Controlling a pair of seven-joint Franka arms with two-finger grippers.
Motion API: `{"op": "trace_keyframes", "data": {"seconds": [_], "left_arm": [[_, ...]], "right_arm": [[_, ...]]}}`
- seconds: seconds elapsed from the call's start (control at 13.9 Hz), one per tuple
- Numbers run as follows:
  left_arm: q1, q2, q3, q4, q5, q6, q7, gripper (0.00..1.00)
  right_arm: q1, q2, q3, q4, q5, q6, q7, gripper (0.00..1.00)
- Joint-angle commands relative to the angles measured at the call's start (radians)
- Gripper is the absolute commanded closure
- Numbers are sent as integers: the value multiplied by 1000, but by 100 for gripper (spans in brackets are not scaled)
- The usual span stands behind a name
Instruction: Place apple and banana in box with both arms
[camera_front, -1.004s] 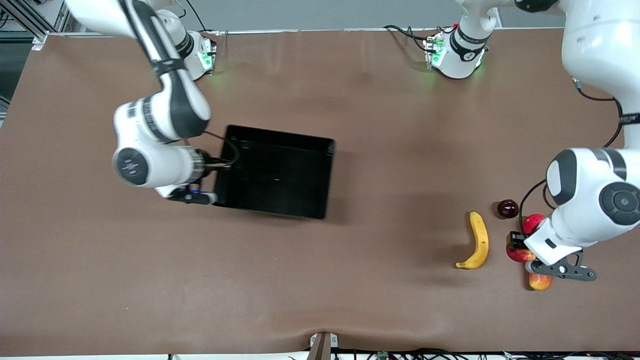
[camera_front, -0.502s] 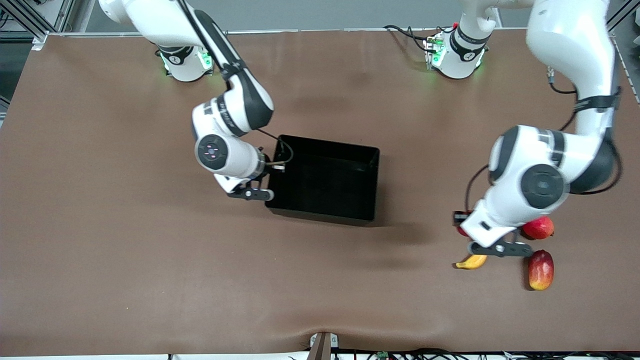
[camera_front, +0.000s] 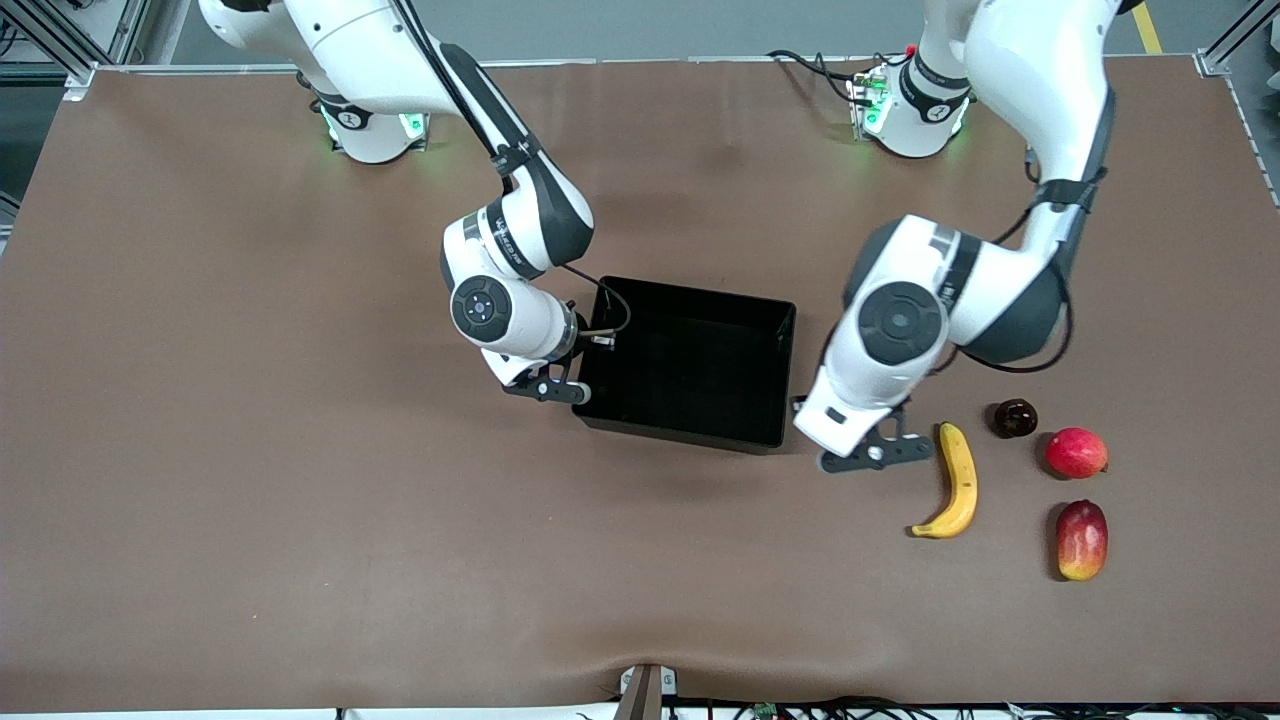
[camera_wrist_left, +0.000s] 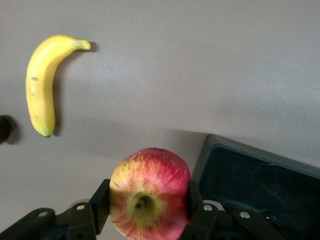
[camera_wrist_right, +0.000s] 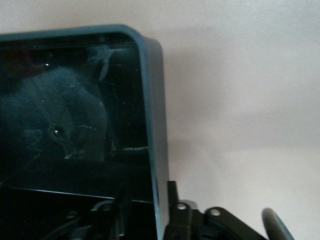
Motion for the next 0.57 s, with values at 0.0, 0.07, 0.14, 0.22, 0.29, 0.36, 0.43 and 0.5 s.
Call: {"op": "trace_keyframes", "data": {"seconds": [0.0, 0.07, 0.14, 0.22, 0.29, 0.36, 0.43, 0.5], "left_arm": [[-42, -9, 3, 0, 8, -12, -72, 100], [-55, -9, 3, 3, 8, -12, -89, 100], [-65, -7, 3, 3, 8, -10, -98, 100], [-73, -7, 3, 3, 8, -10, -101, 100], [-81, -7, 2, 3, 8, -10, -101, 100], [-85, -4, -1, 2, 8, -10, -101, 100], [-89, 6, -15, 3, 6, -10, -101, 100], [-89, 11, -24, 2, 8, -4, -103, 100]], "right_arm": [[-52, -49, -45, 49, 18, -192, 14, 0], [-75, -56, -74, 87, 16, -311, 14, 0], [-93, -56, -109, 136, 16, -428, 14, 0], [-110, -56, -145, 182, 15, -546, 12, 0], [-127, -56, -178, 219, 15, -649, 12, 0], [-144, -54, -209, 243, -1, -724, 12, 0], [-151, -54, -235, 248, -63, -760, 15, 0], [-155, -57, -257, 248, -126, -766, 20, 0]]}}
